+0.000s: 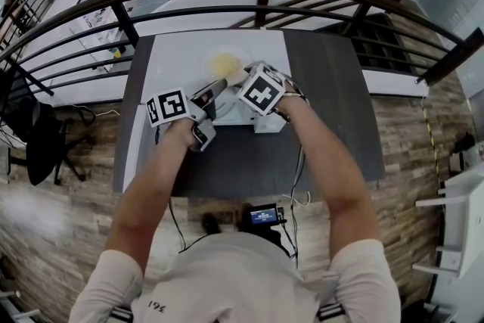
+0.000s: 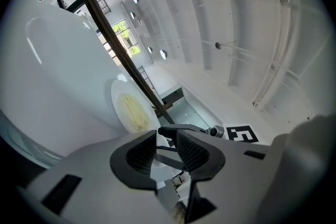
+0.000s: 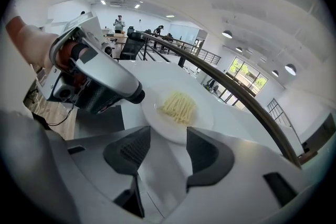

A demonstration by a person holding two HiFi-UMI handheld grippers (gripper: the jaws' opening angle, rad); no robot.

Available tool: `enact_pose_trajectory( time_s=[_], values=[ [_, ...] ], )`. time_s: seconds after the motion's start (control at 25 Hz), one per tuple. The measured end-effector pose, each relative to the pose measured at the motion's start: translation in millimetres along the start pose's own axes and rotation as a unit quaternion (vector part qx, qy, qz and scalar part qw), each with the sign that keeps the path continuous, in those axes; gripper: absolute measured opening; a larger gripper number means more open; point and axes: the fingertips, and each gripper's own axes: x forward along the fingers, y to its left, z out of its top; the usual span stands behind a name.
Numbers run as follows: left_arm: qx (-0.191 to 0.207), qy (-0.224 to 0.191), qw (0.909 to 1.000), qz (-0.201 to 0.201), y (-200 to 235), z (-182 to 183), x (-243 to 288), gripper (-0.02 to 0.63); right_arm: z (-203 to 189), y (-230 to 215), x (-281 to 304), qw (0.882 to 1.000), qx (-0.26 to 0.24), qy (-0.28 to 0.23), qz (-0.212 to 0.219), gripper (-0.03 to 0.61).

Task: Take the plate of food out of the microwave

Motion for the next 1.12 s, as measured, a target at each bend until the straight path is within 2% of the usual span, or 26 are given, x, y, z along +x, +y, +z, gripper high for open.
enact_pose_trajectory(
  time_s=[0.12,0.28,0.4,0.52,0.72,0.84,1.12],
  values=[
    [-0.002,0.000,1.0000,0.000,1,-1,0,0.116,-1,5,-1,0.999,0.022,0.001,0.029,0.206],
    [0.002,0.001,1.0000,-0.001,-1,-1,-3,0.116,5,-3,-9,0.998,0.049,-0.023,0.022,0.232],
    [0.016,0.002,0.9999,0.003,1,0,-5,0.117,1,-1,-10,0.999,0.046,-0.020,0.020,0.232],
    [0.007,0.000,1.0000,0.001,0,-3,-7,0.115,-4,-2,-12,0.998,0.048,-0.020,0.017,0.232],
    [0.016,-0.003,0.9999,0.000,-8,-6,-11,0.116,-8,0,-18,0.998,0.051,-0.029,0.013,0.232],
    [0.040,-0.003,0.9991,0.014,-14,-3,-15,0.117,-2,4,-25,0.997,0.058,-0.040,0.019,0.232],
    [0.084,0.011,0.9962,0.020,-35,-16,-14,0.115,-5,3,-40,0.996,0.072,-0.058,-0.009,0.232]
  ],
)
